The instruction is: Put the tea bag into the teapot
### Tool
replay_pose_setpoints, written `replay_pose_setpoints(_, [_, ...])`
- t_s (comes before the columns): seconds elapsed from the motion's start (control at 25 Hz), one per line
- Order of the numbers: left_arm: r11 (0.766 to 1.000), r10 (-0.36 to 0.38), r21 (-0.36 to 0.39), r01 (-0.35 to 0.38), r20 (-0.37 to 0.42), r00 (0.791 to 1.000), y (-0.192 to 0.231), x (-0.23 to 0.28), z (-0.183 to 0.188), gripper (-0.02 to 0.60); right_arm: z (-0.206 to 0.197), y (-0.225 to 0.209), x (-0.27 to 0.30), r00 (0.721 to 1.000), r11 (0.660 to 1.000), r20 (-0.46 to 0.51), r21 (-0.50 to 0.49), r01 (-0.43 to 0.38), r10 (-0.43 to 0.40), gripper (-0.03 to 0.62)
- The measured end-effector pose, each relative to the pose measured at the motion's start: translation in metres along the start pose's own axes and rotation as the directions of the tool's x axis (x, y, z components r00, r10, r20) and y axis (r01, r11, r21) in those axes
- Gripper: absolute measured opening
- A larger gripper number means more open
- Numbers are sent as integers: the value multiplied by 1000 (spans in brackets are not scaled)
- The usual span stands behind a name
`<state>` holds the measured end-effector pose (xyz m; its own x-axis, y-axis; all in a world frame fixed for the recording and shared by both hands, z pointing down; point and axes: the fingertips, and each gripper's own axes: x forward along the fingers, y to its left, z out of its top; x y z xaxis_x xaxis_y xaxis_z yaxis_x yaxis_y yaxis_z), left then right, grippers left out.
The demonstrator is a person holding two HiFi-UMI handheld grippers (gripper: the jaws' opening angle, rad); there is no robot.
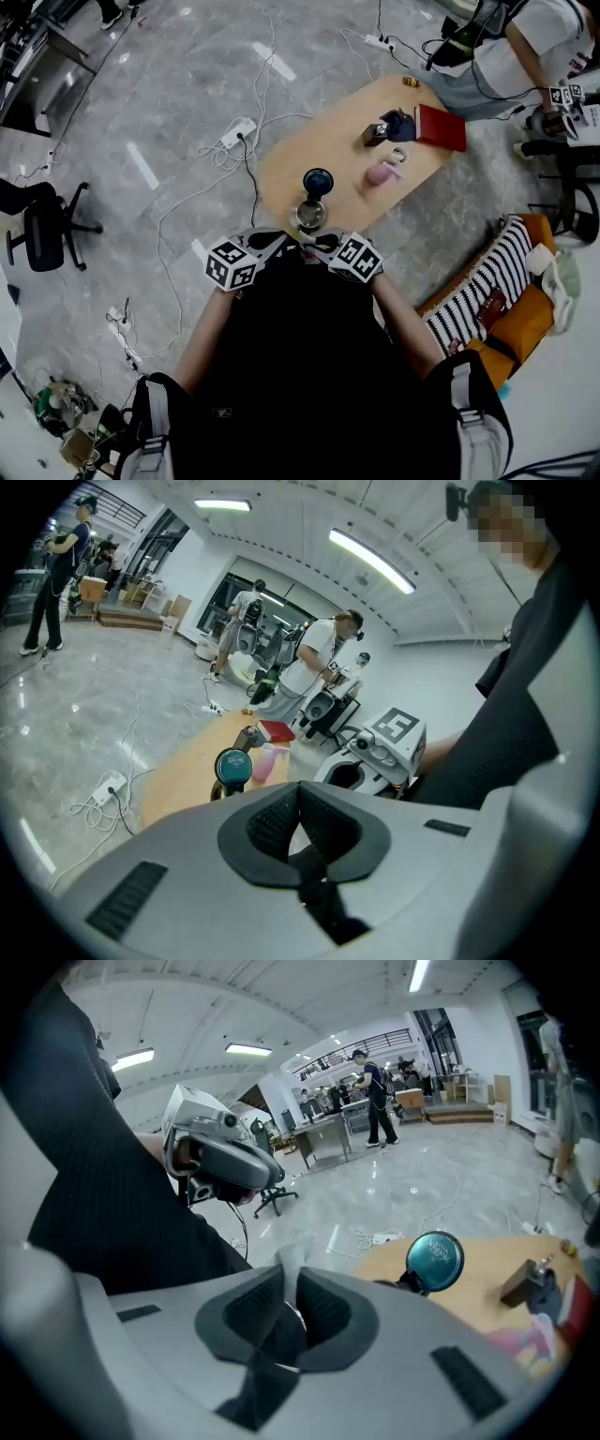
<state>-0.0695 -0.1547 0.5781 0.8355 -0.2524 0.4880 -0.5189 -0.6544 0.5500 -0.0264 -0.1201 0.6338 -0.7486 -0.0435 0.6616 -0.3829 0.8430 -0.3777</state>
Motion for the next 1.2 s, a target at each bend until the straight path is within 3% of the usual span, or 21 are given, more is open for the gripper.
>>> replay_pose_setpoints(0.52, [999, -31, 15, 32, -92, 995, 16, -1, -1, 11, -44, -47, 42, 995, 994, -80, 86, 74, -67, 48])
replay_pose_setpoints(1.2, [999, 20, -45, -26, -131, 991, 32, -19, -25, 11, -76, -109, 82, 974, 980, -170, 109, 169, -149, 49])
